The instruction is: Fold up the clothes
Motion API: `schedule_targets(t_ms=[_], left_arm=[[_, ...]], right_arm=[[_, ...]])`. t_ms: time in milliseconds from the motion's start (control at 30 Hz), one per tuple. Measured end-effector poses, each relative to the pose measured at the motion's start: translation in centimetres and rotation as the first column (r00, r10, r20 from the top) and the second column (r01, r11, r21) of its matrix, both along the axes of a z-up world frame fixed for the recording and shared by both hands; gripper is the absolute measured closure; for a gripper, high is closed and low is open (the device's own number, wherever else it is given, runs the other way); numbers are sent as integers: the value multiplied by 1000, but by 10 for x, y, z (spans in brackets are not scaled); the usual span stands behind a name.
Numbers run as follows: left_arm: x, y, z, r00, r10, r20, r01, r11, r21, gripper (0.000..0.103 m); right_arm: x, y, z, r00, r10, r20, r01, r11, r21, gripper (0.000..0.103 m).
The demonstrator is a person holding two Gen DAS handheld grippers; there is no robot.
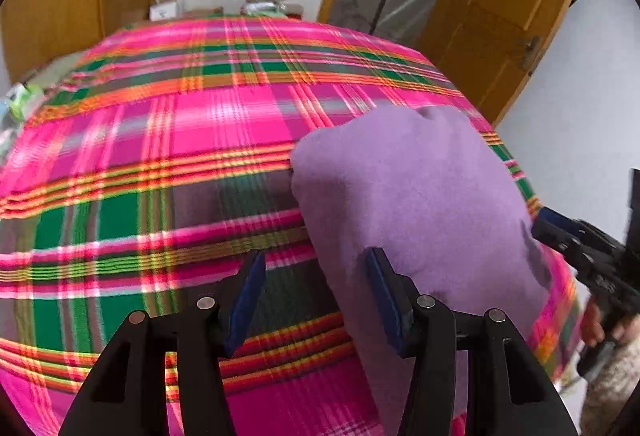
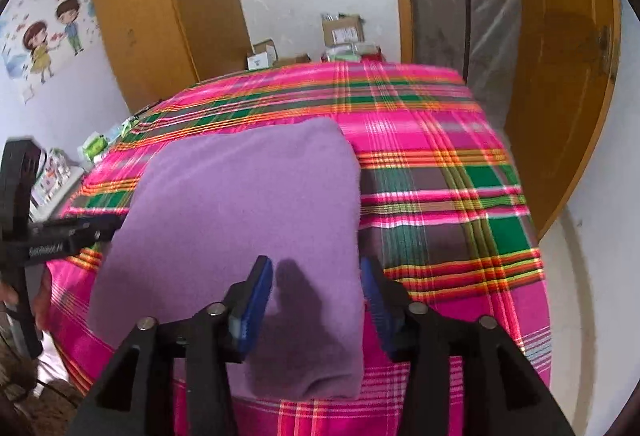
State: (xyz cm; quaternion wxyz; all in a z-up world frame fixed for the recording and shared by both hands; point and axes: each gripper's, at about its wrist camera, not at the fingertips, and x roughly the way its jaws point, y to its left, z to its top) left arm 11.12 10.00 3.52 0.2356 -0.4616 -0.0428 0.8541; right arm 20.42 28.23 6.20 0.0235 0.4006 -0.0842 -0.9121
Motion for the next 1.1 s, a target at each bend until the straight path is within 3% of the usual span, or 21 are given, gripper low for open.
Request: schedule_targets(t_ms=[167,267,433,533,633,800,1100], left_arm=[[-17,-25,-14,981,-46,186,6,979,205,46],[-23,-30,-21,968,-75,240,9,965,263,43],[-30,-24,-27,950,-124,287,25,945,327,41],[-34,-18,-30,939,-153,308,33,931,363,38],[-38,-13,-32,927,-182,327,40,916,398,31],[-44,-4,-37,905,-232,356,48,888,457,31],[-46,10,-36,903,-237,359,52,888,457,31]], right_arm=[[-19,23,-6,999,22,39,-18,993,-114,49],[-30,37,-12,997,46,61,-33,979,-200,43],[-51,49,-27,988,106,109,-69,951,-303,42],[-63,54,-35,978,172,115,-115,914,-389,42],[-73,54,-41,972,198,129,-126,894,-429,42],[-81,48,-45,955,270,121,-182,858,-479,42],[-89,39,-47,928,364,82,-270,807,-526,41]])
